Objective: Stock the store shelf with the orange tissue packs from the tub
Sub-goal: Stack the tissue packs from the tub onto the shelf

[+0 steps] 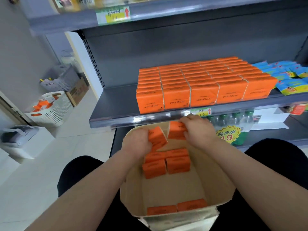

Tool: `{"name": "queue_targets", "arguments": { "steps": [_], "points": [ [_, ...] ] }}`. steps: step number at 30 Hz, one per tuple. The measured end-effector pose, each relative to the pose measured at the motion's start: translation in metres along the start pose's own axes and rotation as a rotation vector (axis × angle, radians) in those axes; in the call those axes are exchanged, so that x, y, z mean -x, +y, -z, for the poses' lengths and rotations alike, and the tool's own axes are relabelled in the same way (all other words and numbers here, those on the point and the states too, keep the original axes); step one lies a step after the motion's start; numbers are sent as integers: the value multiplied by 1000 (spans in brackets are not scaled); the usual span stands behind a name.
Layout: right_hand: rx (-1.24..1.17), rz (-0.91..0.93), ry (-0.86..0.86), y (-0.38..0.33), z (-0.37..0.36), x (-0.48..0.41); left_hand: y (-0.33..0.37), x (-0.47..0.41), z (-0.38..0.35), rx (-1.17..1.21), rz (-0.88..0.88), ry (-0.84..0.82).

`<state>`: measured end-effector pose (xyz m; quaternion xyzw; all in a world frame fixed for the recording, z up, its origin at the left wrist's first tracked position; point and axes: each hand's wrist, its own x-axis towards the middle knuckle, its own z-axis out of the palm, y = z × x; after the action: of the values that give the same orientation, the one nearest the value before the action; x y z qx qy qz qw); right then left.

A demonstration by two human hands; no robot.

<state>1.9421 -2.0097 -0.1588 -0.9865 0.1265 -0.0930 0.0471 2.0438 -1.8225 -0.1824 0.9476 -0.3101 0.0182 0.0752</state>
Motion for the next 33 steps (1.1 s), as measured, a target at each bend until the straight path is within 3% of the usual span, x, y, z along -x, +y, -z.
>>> {"name": "queue_targets", "arguments": {
  "steps": [8, 11, 28, 33],
  "points": [
    [10, 51, 343, -11, 58, -40, -24, -24, 91, 52, 96, 299],
    [39, 63, 369, -17, 71, -69, -45, -41, 108, 17, 170, 347],
    [121, 112, 251, -35, 50, -262, -129, -205, 74, -194, 262, 22],
    [142, 106, 270, -20, 43, -295, -142, -261, 62, -246, 283, 61]
  ]
}}
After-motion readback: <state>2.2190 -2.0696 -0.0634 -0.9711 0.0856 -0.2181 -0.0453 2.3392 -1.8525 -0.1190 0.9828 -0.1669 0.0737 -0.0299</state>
